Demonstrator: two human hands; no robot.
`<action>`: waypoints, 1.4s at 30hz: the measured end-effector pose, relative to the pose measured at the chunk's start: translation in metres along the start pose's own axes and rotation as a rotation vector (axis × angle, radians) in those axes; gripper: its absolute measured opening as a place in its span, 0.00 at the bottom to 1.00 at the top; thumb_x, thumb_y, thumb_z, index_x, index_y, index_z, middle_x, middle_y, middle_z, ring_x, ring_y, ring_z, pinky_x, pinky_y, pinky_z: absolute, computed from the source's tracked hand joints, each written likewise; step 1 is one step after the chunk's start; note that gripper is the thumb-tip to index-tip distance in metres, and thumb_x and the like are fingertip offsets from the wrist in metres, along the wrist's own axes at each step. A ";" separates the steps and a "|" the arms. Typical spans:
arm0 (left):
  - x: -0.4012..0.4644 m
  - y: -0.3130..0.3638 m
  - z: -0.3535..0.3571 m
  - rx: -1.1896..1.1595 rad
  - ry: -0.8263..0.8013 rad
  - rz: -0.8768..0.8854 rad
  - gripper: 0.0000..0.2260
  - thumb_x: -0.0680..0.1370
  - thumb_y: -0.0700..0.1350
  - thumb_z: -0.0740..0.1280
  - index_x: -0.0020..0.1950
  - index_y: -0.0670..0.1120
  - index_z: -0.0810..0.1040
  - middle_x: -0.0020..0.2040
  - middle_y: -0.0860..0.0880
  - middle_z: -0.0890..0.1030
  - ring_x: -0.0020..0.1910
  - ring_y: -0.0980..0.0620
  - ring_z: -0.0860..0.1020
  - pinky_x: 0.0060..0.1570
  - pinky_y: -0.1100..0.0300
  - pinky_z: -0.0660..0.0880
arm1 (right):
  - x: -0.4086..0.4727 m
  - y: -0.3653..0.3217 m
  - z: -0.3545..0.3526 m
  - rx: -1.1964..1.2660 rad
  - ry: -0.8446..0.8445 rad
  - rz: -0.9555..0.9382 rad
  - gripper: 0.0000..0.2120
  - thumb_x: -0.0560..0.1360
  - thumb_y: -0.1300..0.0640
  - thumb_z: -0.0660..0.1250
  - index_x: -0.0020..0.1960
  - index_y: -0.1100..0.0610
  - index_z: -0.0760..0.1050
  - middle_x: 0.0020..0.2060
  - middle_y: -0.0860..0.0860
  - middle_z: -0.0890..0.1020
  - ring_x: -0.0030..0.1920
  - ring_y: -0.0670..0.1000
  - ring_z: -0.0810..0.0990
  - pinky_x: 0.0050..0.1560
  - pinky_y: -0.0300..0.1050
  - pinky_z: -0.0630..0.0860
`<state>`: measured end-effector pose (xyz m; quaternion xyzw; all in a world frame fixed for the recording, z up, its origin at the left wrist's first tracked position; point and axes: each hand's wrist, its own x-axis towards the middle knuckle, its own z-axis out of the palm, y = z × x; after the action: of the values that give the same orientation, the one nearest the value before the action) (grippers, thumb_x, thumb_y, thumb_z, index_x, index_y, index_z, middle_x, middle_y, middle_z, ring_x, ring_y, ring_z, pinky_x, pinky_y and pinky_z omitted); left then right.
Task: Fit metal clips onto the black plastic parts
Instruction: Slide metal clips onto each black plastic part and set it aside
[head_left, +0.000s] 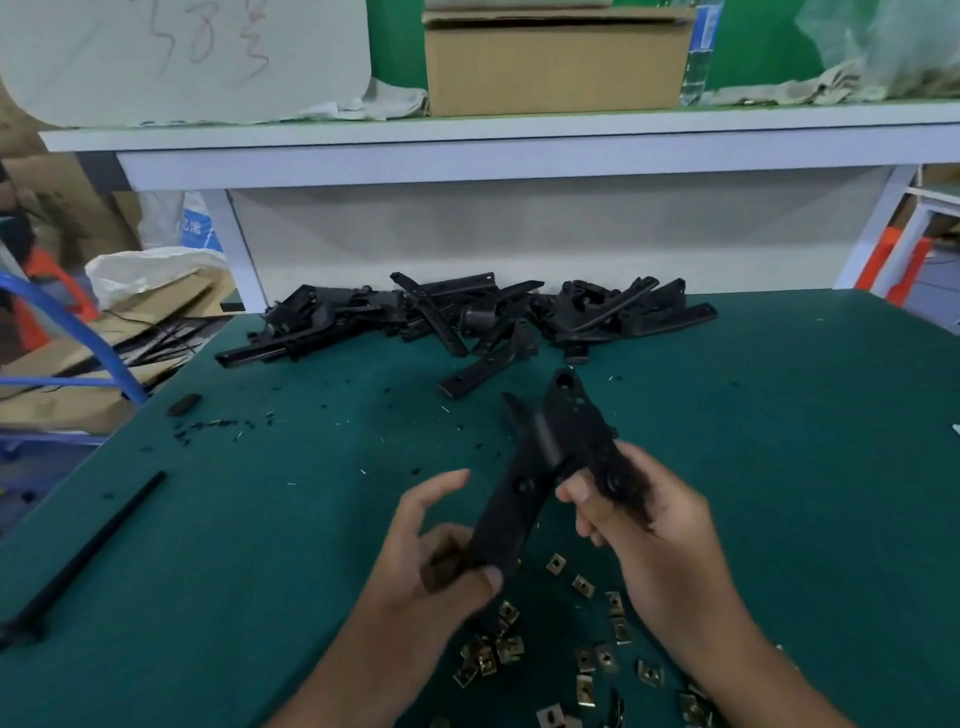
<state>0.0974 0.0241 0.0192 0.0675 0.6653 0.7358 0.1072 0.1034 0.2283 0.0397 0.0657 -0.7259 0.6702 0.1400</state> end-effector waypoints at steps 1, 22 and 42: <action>-0.003 -0.001 0.000 0.110 -0.085 0.044 0.33 0.67 0.47 0.78 0.66 0.69 0.71 0.45 0.47 0.84 0.44 0.48 0.83 0.45 0.57 0.77 | 0.000 -0.001 -0.001 0.017 0.014 -0.010 0.13 0.69 0.38 0.71 0.47 0.45 0.82 0.34 0.51 0.81 0.35 0.46 0.78 0.41 0.44 0.74; -0.011 -0.001 0.003 -0.307 -0.136 0.075 0.22 0.77 0.50 0.74 0.69 0.65 0.73 0.48 0.31 0.78 0.35 0.39 0.82 0.39 0.51 0.80 | -0.004 -0.005 0.000 0.362 -0.277 0.214 0.13 0.65 0.44 0.81 0.39 0.51 0.83 0.34 0.49 0.83 0.34 0.46 0.79 0.37 0.38 0.76; -0.011 -0.018 0.018 -0.180 -0.083 0.226 0.20 0.76 0.59 0.72 0.52 0.43 0.74 0.41 0.37 0.84 0.36 0.42 0.83 0.36 0.54 0.81 | 0.000 0.002 0.000 0.598 -0.233 0.436 0.09 0.70 0.58 0.75 0.49 0.49 0.86 0.44 0.47 0.83 0.46 0.44 0.82 0.52 0.39 0.80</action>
<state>0.1133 0.0407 0.0034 0.1626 0.5799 0.7963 0.0564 0.1024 0.2287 0.0378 0.0235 -0.5065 0.8543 -0.1147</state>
